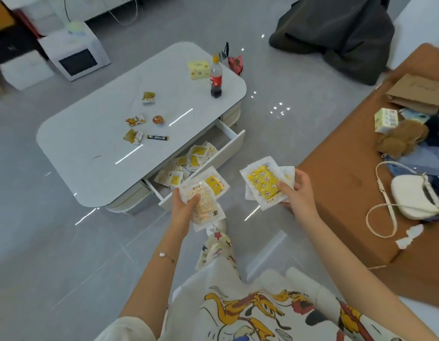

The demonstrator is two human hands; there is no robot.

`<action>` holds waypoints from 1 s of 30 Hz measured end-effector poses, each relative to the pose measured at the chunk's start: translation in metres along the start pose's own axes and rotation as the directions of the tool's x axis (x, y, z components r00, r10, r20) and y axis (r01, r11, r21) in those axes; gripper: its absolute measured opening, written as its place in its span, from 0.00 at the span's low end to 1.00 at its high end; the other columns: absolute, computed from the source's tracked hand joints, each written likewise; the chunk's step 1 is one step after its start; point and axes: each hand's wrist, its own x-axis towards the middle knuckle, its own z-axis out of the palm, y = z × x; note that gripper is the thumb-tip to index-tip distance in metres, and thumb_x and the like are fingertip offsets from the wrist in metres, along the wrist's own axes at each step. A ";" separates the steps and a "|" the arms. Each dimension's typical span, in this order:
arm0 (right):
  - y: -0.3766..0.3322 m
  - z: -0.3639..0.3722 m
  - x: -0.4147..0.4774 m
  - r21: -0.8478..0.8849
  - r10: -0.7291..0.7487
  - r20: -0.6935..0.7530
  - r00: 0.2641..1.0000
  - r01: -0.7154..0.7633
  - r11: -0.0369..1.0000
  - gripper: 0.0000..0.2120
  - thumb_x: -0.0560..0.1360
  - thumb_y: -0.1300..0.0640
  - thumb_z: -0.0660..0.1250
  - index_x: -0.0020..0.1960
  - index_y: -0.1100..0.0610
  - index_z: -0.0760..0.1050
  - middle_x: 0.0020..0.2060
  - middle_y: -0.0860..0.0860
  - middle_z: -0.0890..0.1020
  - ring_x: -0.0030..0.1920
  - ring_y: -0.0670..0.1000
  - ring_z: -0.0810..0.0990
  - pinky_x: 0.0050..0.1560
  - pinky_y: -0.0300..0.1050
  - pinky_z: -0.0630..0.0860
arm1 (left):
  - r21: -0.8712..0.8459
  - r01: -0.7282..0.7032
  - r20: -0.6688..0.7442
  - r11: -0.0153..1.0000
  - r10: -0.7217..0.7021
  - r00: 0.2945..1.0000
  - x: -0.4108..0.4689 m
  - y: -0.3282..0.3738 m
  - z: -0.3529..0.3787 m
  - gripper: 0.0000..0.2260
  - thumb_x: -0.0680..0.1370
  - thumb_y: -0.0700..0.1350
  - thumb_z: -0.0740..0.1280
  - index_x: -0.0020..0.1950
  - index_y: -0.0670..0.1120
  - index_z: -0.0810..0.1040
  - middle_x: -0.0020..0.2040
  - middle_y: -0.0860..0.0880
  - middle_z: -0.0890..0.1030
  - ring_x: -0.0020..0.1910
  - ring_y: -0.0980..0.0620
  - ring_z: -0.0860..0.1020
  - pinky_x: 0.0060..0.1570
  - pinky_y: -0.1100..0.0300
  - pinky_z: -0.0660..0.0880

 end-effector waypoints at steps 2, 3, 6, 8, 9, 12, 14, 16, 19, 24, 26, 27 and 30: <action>-0.012 0.017 0.030 -0.026 0.017 0.005 1.000 -0.017 1.000 0.26 0.74 0.64 0.70 0.68 0.55 0.64 0.58 0.54 0.78 0.49 0.50 0.83 0.38 0.45 0.80 | -0.032 0.045 -0.043 0.998 -0.046 0.998 0.033 0.015 -0.005 0.26 0.77 0.39 0.69 0.72 0.46 0.62 0.62 0.45 0.77 0.56 0.46 0.79 0.54 0.46 0.79; -0.018 0.026 0.045 -0.039 0.030 0.013 0.999 -0.030 0.999 0.26 0.74 0.64 0.69 0.68 0.56 0.64 0.58 0.54 0.78 0.49 0.50 0.83 0.38 0.46 0.81 | -0.051 0.074 -0.068 0.996 -0.078 0.995 0.049 0.022 -0.008 0.29 0.77 0.39 0.69 0.73 0.46 0.60 0.63 0.46 0.76 0.56 0.47 0.79 0.55 0.46 0.78; -0.036 0.055 0.087 -0.054 0.091 0.013 0.996 -0.090 0.994 0.25 0.75 0.64 0.68 0.68 0.56 0.64 0.57 0.53 0.78 0.48 0.52 0.82 0.39 0.48 0.80 | -0.088 0.124 -0.114 0.988 -0.133 0.985 0.088 0.037 -0.017 0.26 0.77 0.40 0.69 0.71 0.47 0.62 0.61 0.47 0.76 0.54 0.48 0.79 0.55 0.46 0.78; -0.048 0.075 0.112 -0.005 0.147 -0.002 0.989 -0.147 0.989 0.22 0.75 0.64 0.68 0.65 0.53 0.65 0.55 0.51 0.78 0.48 0.51 0.82 0.39 0.47 0.78 | -0.082 0.149 -0.140 0.985 -0.159 0.977 0.112 0.046 -0.024 0.22 0.77 0.40 0.69 0.68 0.47 0.65 0.61 0.46 0.77 0.55 0.46 0.79 0.55 0.45 0.78; -0.054 0.086 0.123 0.016 0.173 -0.004 0.985 -0.173 0.985 0.20 0.75 0.63 0.67 0.64 0.52 0.65 0.55 0.50 0.78 0.48 0.51 0.81 0.39 0.46 0.77 | -0.074 0.158 -0.153 0.985 -0.168 0.974 0.123 0.050 -0.026 0.21 0.77 0.40 0.68 0.67 0.47 0.65 0.61 0.46 0.77 0.56 0.46 0.78 0.54 0.46 0.78; -0.067 0.115 0.157 -0.003 0.222 0.015 0.975 -0.222 0.975 0.19 0.76 0.62 0.67 0.62 0.52 0.65 0.55 0.51 0.78 0.47 0.51 0.81 0.38 0.46 0.76 | -0.056 0.164 -0.204 0.985 -0.172 0.964 0.151 0.063 -0.037 0.20 0.77 0.38 0.68 0.67 0.46 0.65 0.60 0.46 0.77 0.56 0.45 0.78 0.51 0.48 0.79; -0.073 0.136 0.182 -0.048 0.237 0.048 0.970 -0.235 0.971 0.18 0.76 0.63 0.67 0.61 0.52 0.65 0.56 0.52 0.78 0.48 0.51 0.81 0.40 0.48 0.77 | -0.062 0.178 -0.235 0.982 -0.187 0.954 0.170 0.068 -0.047 0.20 0.77 0.38 0.68 0.66 0.46 0.66 0.60 0.45 0.77 0.57 0.44 0.79 0.53 0.45 0.79; -0.072 0.155 0.210 -0.115 0.256 0.084 0.963 -0.246 0.963 0.19 0.76 0.64 0.67 0.61 0.51 0.64 0.56 0.52 0.77 0.48 0.51 0.81 0.42 0.49 0.79 | -0.094 0.218 -0.267 0.972 -0.235 0.935 0.188 0.067 -0.055 0.19 0.78 0.40 0.68 0.66 0.46 0.65 0.60 0.45 0.77 0.57 0.44 0.78 0.55 0.44 0.78; -0.050 0.188 0.259 -0.233 0.296 0.155 0.943 -0.256 0.938 0.19 0.76 0.64 0.67 0.61 0.51 0.64 0.54 0.50 0.77 0.46 0.49 0.81 0.38 0.45 0.81 | -0.162 0.248 -0.320 0.955 -0.288 0.902 0.224 0.050 -0.068 0.17 0.79 0.41 0.66 0.65 0.48 0.65 0.61 0.44 0.76 0.58 0.43 0.78 0.56 0.41 0.77; 0.035 0.259 0.358 -0.350 0.398 0.184 0.899 -0.318 0.881 0.13 0.76 0.66 0.66 0.56 0.52 0.70 0.51 0.51 0.79 0.49 0.54 0.80 0.41 0.48 0.78 | -0.214 0.303 -0.410 0.928 -0.367 0.835 0.310 -0.015 -0.088 0.20 0.79 0.45 0.65 0.69 0.49 0.64 0.61 0.46 0.75 0.57 0.44 0.77 0.49 0.46 0.79; 0.084 0.291 0.404 -0.364 0.436 0.181 0.881 -0.352 0.862 0.16 0.75 0.66 0.66 0.60 0.54 0.69 0.53 0.53 0.79 0.51 0.55 0.80 0.46 0.52 0.79 | -0.238 0.299 -0.464 0.924 -0.379 0.801 0.352 -0.052 -0.092 0.18 0.80 0.43 0.64 0.68 0.46 0.63 0.60 0.46 0.74 0.56 0.44 0.77 0.47 0.48 0.78; 0.111 0.305 0.425 -0.407 0.442 0.199 0.874 -0.337 0.849 0.17 0.75 0.65 0.66 0.62 0.55 0.69 0.55 0.53 0.79 0.52 0.55 0.80 0.49 0.54 0.79 | -0.244 0.302 -0.486 0.921 -0.386 0.784 0.373 -0.071 -0.092 0.17 0.80 0.43 0.64 0.67 0.46 0.63 0.59 0.46 0.74 0.56 0.44 0.76 0.46 0.49 0.78; 0.189 0.340 0.479 -0.541 0.499 0.260 0.827 -0.303 0.784 0.18 0.75 0.64 0.67 0.63 0.57 0.69 0.59 0.55 0.79 0.53 0.56 0.80 0.49 0.54 0.80 | -0.177 0.310 -0.558 0.934 -0.355 0.750 0.425 -0.130 -0.092 0.16 0.80 0.44 0.64 0.66 0.49 0.64 0.57 0.48 0.74 0.56 0.46 0.76 0.50 0.52 0.75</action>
